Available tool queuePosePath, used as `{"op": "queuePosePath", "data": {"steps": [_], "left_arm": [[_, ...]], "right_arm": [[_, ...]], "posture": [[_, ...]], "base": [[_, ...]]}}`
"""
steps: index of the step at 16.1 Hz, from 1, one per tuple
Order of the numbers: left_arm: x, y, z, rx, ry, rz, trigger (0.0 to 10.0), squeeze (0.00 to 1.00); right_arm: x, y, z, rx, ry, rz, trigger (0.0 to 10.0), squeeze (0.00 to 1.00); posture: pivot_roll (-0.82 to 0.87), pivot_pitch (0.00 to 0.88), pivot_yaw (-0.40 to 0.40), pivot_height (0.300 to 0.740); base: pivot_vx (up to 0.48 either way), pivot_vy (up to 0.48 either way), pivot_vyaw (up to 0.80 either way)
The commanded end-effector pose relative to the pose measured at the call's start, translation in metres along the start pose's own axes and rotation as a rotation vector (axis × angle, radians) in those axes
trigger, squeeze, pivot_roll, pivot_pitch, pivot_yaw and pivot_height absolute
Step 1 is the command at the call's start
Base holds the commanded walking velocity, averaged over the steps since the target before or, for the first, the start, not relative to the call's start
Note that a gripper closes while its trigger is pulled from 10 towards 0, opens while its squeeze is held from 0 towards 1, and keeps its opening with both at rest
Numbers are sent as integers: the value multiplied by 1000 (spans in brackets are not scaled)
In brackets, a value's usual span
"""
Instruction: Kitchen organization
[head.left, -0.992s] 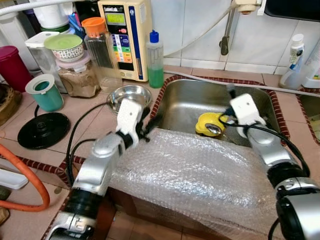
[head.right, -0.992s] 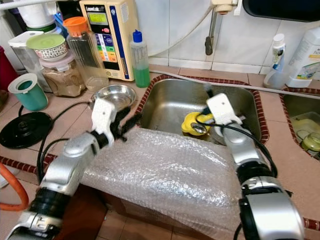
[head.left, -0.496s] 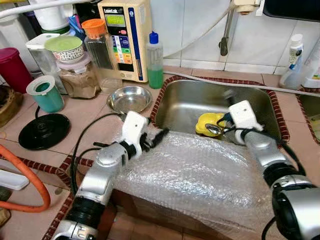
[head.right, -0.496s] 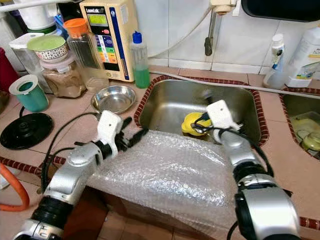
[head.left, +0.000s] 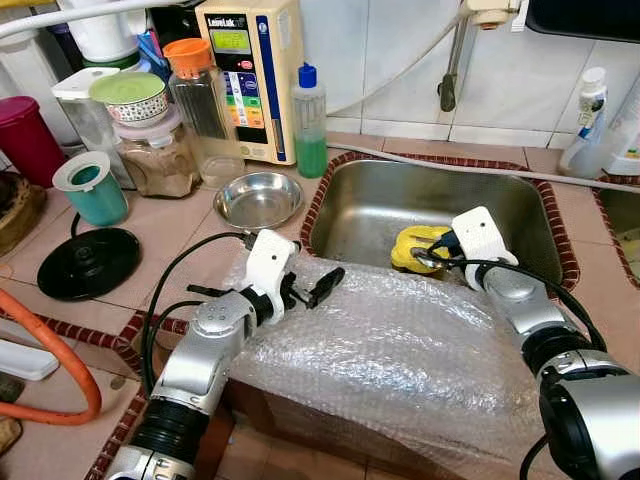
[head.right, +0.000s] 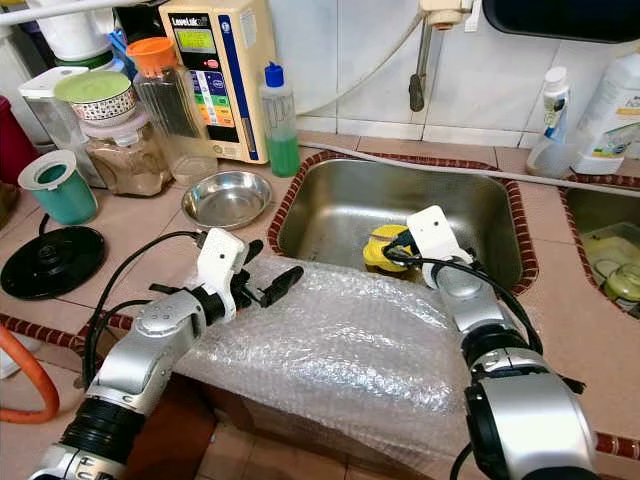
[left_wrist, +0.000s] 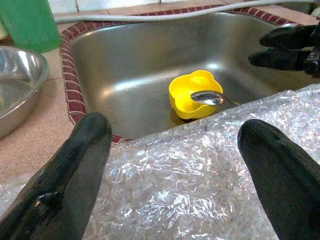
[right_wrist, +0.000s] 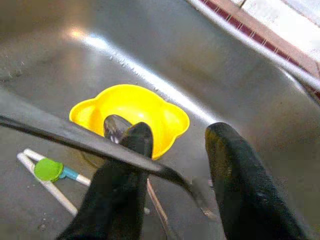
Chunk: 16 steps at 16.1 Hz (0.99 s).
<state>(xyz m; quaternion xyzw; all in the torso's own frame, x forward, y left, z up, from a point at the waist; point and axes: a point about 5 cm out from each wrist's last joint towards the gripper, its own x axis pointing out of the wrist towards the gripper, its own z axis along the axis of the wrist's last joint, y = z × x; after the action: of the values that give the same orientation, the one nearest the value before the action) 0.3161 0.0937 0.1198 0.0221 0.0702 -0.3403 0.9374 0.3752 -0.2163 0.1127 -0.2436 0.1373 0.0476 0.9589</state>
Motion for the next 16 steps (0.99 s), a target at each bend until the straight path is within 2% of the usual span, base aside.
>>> {"op": "queuePosePath", "data": {"steps": [1,5,7,16], "left_arm": [[-1,-1,3,4,1,-20,10000,1000],[0,-2,3,2,7,-29,10000,1000],[0,-2,2,2,13,-26,10000,1000],[3,-2,5,-15,1,-16,10000,1000]], "right_arm": [[1,1,3,11,3,13,10000,1000],[1,-1,2,44,10,11,10000,1000],[0,-6,-3,103,27,-9,10000,1000],[-3,-9,-8,122,30,-28,10000,1000]], "posture": [[48,0,115,740],[45,0,114,740],[45,0,113,740],[36,0,118,740]], "base": [[0,0,0],[0,0,0],[0,0,0],[0,0,0]]}}
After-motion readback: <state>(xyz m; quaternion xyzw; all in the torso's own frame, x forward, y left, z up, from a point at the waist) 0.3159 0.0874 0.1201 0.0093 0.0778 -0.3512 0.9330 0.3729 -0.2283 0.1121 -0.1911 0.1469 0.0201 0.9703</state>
